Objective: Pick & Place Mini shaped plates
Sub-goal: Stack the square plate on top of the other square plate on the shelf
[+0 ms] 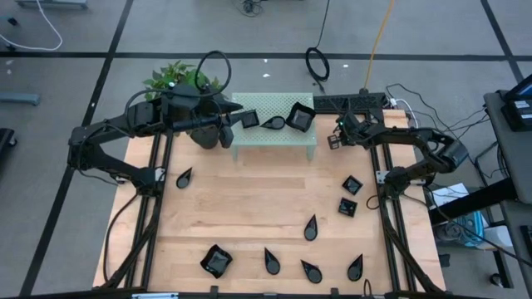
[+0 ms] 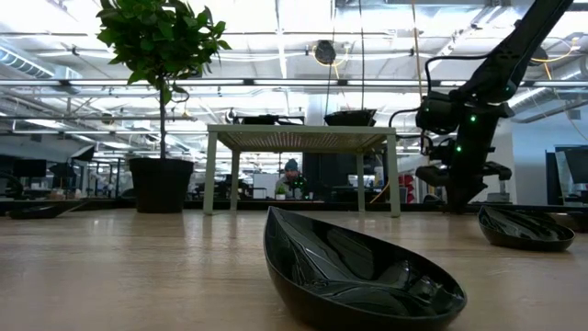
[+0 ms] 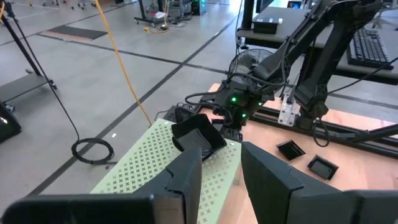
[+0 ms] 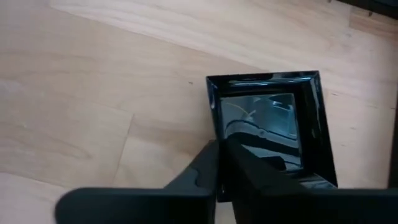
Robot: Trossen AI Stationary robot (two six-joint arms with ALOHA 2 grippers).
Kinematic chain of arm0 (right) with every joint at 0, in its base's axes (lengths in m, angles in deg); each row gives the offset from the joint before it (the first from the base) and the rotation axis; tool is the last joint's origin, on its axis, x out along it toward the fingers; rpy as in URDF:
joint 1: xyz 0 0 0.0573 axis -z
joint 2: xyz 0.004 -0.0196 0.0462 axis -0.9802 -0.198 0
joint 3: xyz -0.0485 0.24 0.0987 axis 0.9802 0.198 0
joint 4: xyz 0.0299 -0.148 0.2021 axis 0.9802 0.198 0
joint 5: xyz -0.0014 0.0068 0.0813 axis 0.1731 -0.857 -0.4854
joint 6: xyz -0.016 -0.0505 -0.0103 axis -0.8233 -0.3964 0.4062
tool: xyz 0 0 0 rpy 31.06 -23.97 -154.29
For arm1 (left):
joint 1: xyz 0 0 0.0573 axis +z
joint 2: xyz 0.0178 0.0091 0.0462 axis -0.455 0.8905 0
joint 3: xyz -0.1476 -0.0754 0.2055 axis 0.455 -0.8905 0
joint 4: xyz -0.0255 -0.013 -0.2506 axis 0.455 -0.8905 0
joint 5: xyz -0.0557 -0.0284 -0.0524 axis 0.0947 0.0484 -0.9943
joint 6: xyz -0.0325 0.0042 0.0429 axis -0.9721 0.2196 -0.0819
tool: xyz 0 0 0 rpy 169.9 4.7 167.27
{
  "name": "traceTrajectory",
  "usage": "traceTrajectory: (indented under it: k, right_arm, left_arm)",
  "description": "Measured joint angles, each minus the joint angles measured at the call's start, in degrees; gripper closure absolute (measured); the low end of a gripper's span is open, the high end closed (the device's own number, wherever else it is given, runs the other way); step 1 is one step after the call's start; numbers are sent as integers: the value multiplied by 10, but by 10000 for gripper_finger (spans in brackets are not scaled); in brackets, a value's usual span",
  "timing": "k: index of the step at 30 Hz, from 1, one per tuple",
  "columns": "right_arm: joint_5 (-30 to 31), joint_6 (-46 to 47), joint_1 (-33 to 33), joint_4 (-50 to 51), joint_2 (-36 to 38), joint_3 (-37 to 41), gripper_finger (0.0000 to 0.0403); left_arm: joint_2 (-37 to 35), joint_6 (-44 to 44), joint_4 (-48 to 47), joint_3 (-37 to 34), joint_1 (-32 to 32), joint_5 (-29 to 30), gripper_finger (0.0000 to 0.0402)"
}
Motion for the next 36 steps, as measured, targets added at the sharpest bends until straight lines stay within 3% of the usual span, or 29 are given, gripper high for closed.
traceTrajectory:
  k: [6, 17, 23, 29, 36]
  right_arm:
    - [-3, 18, 0, 7, 31, 1, 400]
    - [-5, 40, -2, 18, 221, -2, 403]
    - [-3, 32, -39, 18, 288, -62, 403]
    - [20, 7, -106, 17, 267, -183, 403]
    - [55, -78, -196, 16, 157, -324, 403]
  left_arm:
    - [0, -1, 0, 0, -4, 0, 282]
    - [0, -1, 0, 0, -4, 0, 282]
    - [0, 10, 0, 0, -4, 0, 282]
    - [0, 11, 0, 0, -4, 0, 282]
    - [0, 11, -1, 0, -4, 0, 282]
